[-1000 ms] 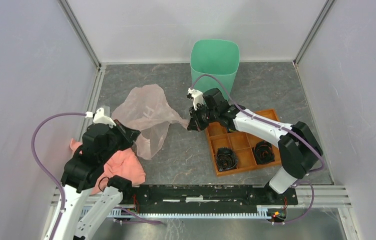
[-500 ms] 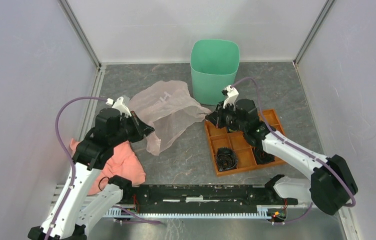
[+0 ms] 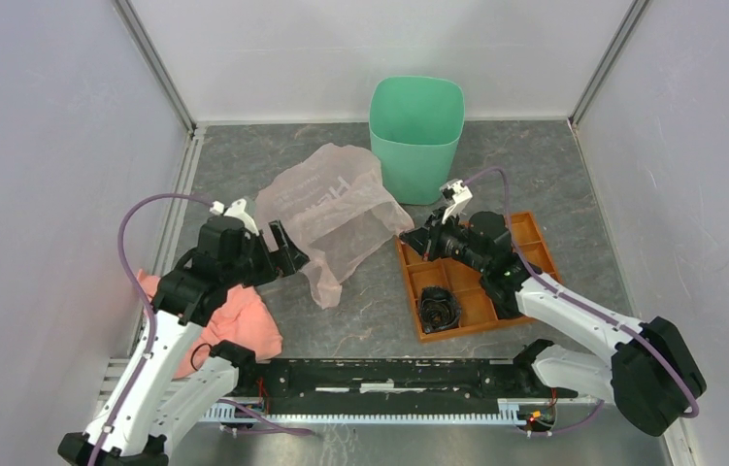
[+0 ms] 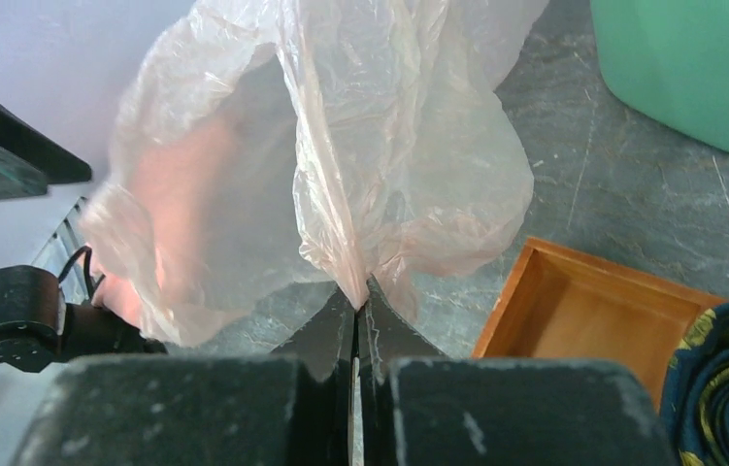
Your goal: Put the trash bags into the trash bin
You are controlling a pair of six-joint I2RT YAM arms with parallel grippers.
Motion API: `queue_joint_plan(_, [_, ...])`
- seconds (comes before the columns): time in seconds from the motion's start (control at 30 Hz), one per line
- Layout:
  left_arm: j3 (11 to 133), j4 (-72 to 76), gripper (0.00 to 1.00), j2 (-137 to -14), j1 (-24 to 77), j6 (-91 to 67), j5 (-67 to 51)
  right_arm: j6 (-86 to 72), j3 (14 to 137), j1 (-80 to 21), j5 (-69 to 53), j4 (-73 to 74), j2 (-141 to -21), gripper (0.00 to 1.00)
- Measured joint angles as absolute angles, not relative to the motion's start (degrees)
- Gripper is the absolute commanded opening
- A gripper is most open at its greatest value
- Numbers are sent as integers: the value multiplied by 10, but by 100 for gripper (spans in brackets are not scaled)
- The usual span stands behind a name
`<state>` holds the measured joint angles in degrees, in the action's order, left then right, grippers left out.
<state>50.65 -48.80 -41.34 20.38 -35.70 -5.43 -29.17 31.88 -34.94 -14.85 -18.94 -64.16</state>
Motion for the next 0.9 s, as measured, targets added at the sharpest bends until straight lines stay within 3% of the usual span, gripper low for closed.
queue_joint_plan(0.23, [449, -454, 100, -423, 210, -387, -84, -299, 319, -350, -162, -216, -643, 0])
queue_joint_plan(0.33, [434, -435, 100, -433, 258, -424, -73, -304, 319, -351, -167, -225, -645, 0])
queue_joint_plan(0.6, [446, -496, 100, -526, 559, -625, 185, -308, 316, -351, -167, -232, -645, 0])
queue_joint_plan(0.8, [475, -539, 100, -669, 594, -704, 289, -308, 314, -351, -170, -233, -645, 0])
queue_joint_plan(0.87, [482, -542, 90, -695, 596, -714, 313, -308, 312, -351, -170, -235, -645, 0])
queue_joint_plan(0.9, [484, -543, 79, -699, 597, -718, 324, -308, 311, -351, -170, -235, -645, 0])
